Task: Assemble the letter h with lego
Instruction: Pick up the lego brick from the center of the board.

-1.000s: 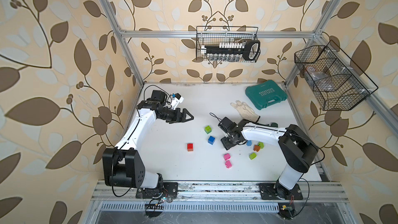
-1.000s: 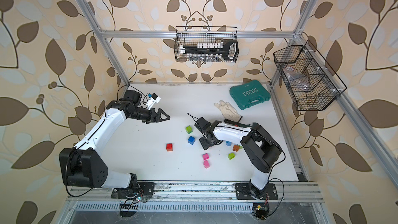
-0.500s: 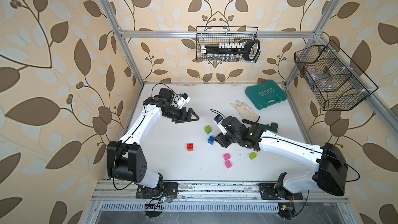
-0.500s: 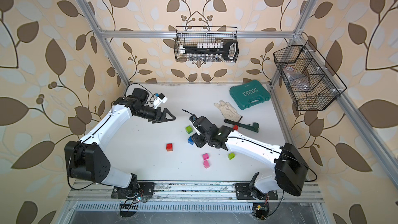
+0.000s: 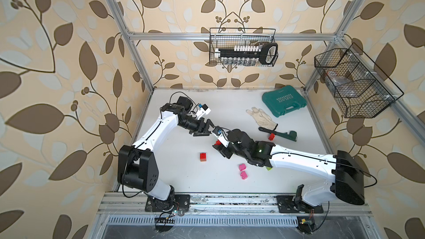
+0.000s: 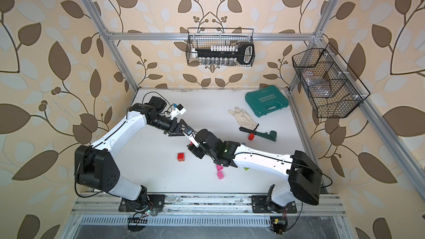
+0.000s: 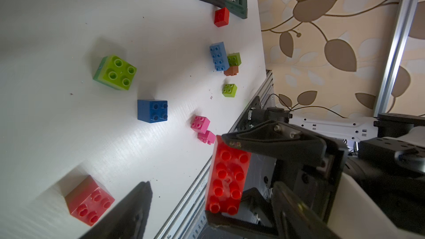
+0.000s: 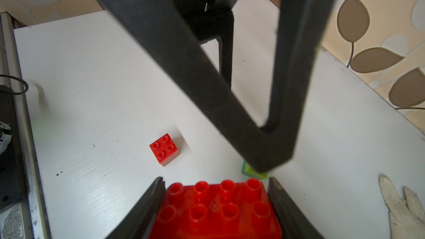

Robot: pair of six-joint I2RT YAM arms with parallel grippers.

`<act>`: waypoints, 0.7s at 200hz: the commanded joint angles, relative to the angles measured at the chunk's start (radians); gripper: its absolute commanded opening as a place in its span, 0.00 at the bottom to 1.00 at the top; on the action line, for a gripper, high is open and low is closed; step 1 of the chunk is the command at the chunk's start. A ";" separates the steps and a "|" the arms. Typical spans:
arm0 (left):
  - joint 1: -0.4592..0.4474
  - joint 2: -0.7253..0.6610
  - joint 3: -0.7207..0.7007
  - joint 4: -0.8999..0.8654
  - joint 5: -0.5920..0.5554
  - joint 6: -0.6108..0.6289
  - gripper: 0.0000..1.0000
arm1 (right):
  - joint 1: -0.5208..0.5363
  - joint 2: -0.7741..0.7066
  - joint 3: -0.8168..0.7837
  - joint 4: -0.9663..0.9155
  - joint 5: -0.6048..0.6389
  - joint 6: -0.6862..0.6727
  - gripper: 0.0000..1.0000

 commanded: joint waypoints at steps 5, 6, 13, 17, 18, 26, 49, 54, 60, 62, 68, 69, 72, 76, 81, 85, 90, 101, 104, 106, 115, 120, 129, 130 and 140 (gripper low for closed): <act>-0.013 -0.008 -0.001 -0.031 0.051 0.036 0.77 | 0.011 0.016 0.044 0.091 0.064 -0.036 0.59; -0.013 -0.008 -0.001 -0.031 0.051 0.036 0.77 | 0.011 0.014 0.043 0.095 0.065 -0.036 0.58; -0.014 -0.007 -0.001 -0.035 0.052 0.039 0.76 | 0.011 0.007 0.032 0.120 0.069 -0.038 0.58; -0.014 -0.006 0.000 -0.039 0.051 0.042 0.75 | 0.012 0.003 0.026 0.134 0.072 -0.039 0.58; -0.014 -0.006 -0.001 -0.039 0.051 0.043 0.75 | 0.011 0.002 0.025 0.137 0.071 -0.039 0.58; -0.014 -0.006 -0.002 -0.046 0.047 0.049 0.73 | 0.011 -0.006 0.014 0.162 0.070 -0.046 0.59; -0.015 -0.011 -0.012 -0.043 0.038 0.057 0.67 | 0.011 -0.007 0.021 0.168 0.075 -0.065 0.59; -0.017 -0.010 -0.009 -0.045 0.038 0.057 0.65 | 0.011 -0.005 0.024 0.169 0.077 -0.069 0.59; -0.018 -0.007 -0.004 -0.052 0.039 0.063 0.62 | 0.011 0.001 0.027 0.175 0.087 -0.071 0.59; -0.018 -0.006 -0.001 -0.055 0.039 0.064 0.61 | 0.011 0.002 0.028 0.176 0.088 -0.071 0.59; -0.018 -0.003 0.002 -0.063 0.044 0.071 0.58 | 0.010 0.008 0.031 0.180 0.093 -0.075 0.59; -0.018 -0.004 0.004 -0.064 0.044 0.072 0.57 | 0.010 0.009 0.032 0.180 0.093 -0.076 0.59; -0.018 -0.004 0.004 -0.068 0.045 0.075 0.56 | 0.011 0.013 0.035 0.180 0.093 -0.077 0.59; -0.018 -0.004 0.006 -0.072 0.048 0.081 0.53 | 0.012 0.016 0.039 0.180 0.094 -0.079 0.59; -0.018 -0.004 0.007 -0.074 0.050 0.087 0.49 | 0.012 0.021 0.044 0.178 0.098 -0.079 0.59; -0.018 -0.004 0.008 -0.076 0.051 0.090 0.45 | 0.012 0.025 0.048 0.178 0.102 -0.079 0.59; -0.018 -0.006 0.009 -0.078 0.053 0.096 0.41 | 0.012 0.028 0.050 0.180 0.103 -0.079 0.59; -0.018 -0.004 0.015 -0.088 0.055 0.110 0.38 | 0.011 0.031 0.047 0.199 0.114 -0.079 0.59; -0.018 -0.004 0.017 -0.093 0.055 0.115 0.39 | 0.011 0.032 0.045 0.206 0.118 -0.079 0.59; -0.018 -0.004 0.018 -0.096 0.056 0.118 0.39 | 0.011 0.032 0.043 0.209 0.120 -0.079 0.59; -0.018 -0.003 0.024 -0.113 0.070 0.135 0.43 | 0.011 0.034 0.037 0.226 0.124 -0.080 0.60; -0.019 -0.003 0.025 -0.124 0.084 0.148 0.45 | 0.011 0.036 0.038 0.229 0.126 -0.081 0.60; -0.020 -0.003 0.026 -0.134 0.102 0.161 0.47 | 0.012 0.036 0.041 0.228 0.127 -0.081 0.60; -0.020 -0.003 0.025 -0.134 0.104 0.162 0.47 | 0.012 0.036 0.040 0.228 0.127 -0.081 0.60; -0.020 -0.003 0.022 -0.131 0.113 0.162 0.48 | 0.012 0.033 0.038 0.235 0.131 -0.082 0.60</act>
